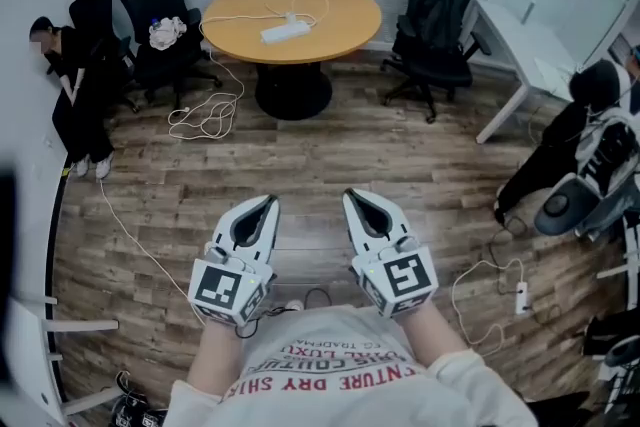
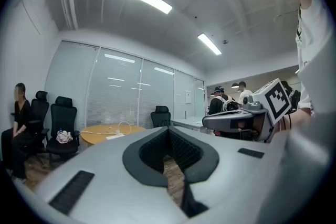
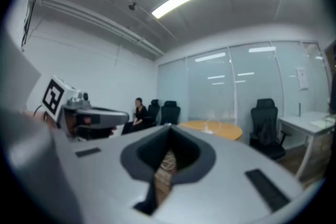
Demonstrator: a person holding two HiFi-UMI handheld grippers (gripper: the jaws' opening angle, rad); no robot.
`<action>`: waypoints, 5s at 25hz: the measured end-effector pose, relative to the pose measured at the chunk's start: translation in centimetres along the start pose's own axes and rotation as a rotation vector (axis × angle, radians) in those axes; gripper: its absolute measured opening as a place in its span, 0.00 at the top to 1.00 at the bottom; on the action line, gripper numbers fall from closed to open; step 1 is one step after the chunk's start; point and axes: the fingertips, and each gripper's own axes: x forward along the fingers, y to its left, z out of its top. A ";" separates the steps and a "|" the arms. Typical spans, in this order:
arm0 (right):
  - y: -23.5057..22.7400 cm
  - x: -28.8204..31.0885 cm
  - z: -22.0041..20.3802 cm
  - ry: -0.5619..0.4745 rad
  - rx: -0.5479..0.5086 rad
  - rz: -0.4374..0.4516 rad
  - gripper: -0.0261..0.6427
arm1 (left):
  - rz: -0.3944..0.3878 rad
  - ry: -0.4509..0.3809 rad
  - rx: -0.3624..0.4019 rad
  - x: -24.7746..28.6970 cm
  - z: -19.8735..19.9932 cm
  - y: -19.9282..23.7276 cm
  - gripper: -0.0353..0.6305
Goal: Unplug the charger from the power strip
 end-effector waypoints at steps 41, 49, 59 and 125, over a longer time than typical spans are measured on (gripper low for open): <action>-20.2 24.1 -1.4 0.073 0.018 0.225 0.92 | 0.231 0.015 -0.060 25.9 -1.7 13.4 0.90; -25.8 30.4 -2.8 0.114 0.048 0.225 0.92 | 0.244 0.063 -0.083 33.0 -3.4 17.3 0.90; -29.1 45.1 -2.0 0.110 0.037 0.136 0.92 | 0.171 0.041 -0.095 41.7 -4.3 31.1 0.90; -40.7 88.0 -26.2 0.958 0.092 0.109 0.61 | -0.248 0.834 -0.142 70.2 -35.2 55.8 0.90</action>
